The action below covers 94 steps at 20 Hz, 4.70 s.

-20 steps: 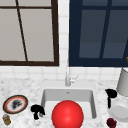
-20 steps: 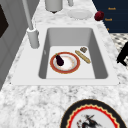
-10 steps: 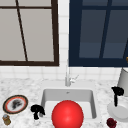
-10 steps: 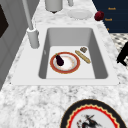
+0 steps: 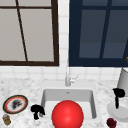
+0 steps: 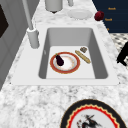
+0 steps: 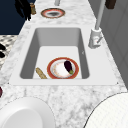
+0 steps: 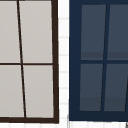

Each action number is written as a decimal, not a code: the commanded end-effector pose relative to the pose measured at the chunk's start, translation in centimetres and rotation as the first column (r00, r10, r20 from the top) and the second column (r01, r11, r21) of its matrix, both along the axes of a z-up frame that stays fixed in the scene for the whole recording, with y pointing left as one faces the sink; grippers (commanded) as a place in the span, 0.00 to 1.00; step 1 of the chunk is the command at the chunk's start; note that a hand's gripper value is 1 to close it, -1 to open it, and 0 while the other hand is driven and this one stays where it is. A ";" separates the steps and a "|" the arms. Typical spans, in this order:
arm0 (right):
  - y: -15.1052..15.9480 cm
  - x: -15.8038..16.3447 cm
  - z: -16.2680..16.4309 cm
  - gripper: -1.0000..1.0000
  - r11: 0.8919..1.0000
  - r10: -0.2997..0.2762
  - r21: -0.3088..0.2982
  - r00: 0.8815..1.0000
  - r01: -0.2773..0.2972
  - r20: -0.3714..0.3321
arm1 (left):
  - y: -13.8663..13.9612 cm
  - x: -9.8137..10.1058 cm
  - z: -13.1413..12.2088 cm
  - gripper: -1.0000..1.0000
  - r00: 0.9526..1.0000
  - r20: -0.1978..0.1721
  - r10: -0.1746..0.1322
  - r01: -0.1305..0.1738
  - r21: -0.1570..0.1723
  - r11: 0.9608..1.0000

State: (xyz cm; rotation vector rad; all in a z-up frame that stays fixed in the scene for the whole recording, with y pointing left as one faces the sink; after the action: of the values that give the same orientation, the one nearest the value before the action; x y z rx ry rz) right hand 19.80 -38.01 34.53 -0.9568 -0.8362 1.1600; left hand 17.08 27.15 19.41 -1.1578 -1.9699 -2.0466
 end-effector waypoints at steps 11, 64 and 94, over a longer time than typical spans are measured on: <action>1.0 -6.4 2.8 0.00 0.996 0.078 0.057 0.987 -0.070 -0.142 | 0.0 0.0 0.0 0.50 1.000 0.000 0.000 0.000 0.000 1.000; -1.4 -4.4 -23.1 0.00 0.945 0.304 0.188 0.930 -0.267 -0.206 | 0.0 0.0 0.0 0.50 1.000 0.000 0.000 0.000 0.000 1.000; 5.1 3.1 -16.0 1.00 0.985 0.144 0.130 0.950 -0.112 -0.276 | 0.0 0.0 0.0 0.50 1.000 0.000 0.000 0.000 0.000 1.000</action>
State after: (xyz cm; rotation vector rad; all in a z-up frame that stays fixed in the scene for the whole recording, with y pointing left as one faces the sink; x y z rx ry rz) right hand 22.52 -34.81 16.49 -0.5973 -0.7257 1.3294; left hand 17.08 27.15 19.41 -1.1578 -1.9699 -2.0466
